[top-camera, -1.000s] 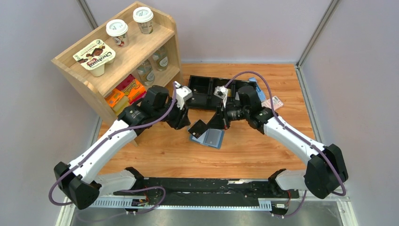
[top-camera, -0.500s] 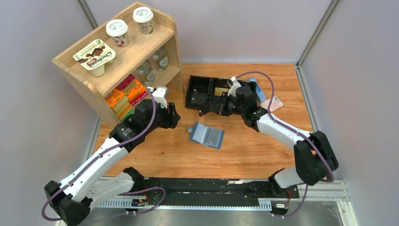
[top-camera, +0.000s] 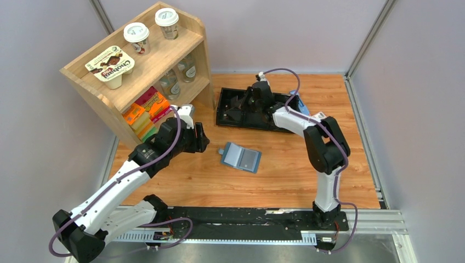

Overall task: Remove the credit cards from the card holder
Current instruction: Place the credit card in the storage box, then remove the credit card from the card holder.

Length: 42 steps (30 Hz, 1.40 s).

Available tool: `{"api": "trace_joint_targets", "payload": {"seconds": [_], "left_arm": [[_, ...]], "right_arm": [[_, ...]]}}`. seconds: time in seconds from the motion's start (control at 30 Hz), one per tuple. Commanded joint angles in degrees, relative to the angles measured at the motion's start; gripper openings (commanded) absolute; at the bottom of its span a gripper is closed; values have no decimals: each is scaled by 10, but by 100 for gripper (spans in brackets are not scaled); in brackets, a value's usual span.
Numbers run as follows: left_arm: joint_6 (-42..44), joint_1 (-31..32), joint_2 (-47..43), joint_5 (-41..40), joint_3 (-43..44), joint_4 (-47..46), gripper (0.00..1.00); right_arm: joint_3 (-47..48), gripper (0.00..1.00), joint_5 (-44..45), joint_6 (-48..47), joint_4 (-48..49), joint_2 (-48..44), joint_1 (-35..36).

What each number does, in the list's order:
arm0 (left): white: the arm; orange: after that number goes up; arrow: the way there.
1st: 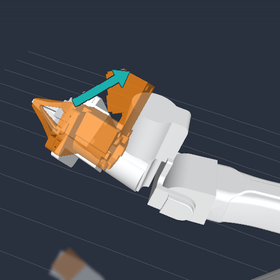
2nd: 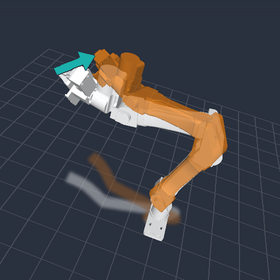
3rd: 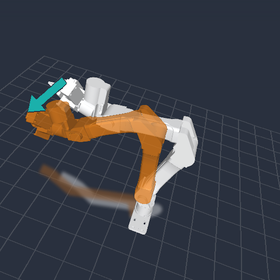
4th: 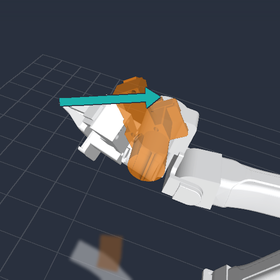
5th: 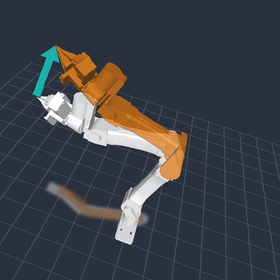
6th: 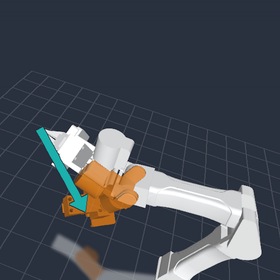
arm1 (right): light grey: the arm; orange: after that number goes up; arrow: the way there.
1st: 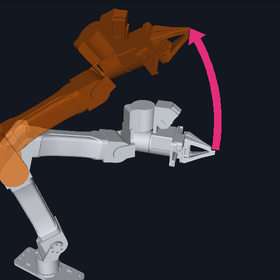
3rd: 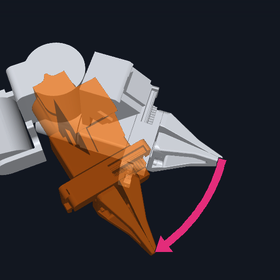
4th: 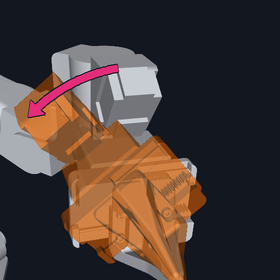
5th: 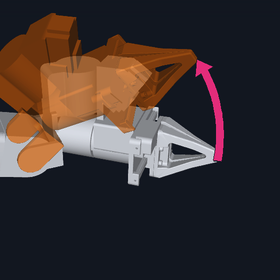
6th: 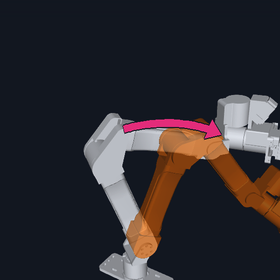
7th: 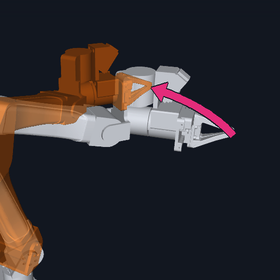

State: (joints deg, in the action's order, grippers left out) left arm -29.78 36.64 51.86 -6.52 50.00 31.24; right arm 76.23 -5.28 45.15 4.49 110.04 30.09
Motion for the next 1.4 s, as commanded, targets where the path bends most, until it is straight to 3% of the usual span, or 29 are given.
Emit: {"api": "trace_joint_targets", "payload": {"seconds": [0.0,0.17,0.33,0.63,1.03,1.37], "left_arm": [[-8,-1,5,11,-1,12,61],[-10,-1,26,29,-3,9,61],[-9,-1,46,45,-2,-4,61],[-5,-1,133,83,23,-22,61],[28,-1,331,154,108,-25,60],[50,4,443,150,142,-15,59]], "right_arm": [[79,3,31,23,-29,56,9],[104,25,52,18,-79,80,12],[101,49,92,-29,-110,43,13],[1,68,115,-121,-134,-100,26],[-279,69,39,-75,-113,-289,31],[-362,46,-6,-26,-75,-298,56]]}}
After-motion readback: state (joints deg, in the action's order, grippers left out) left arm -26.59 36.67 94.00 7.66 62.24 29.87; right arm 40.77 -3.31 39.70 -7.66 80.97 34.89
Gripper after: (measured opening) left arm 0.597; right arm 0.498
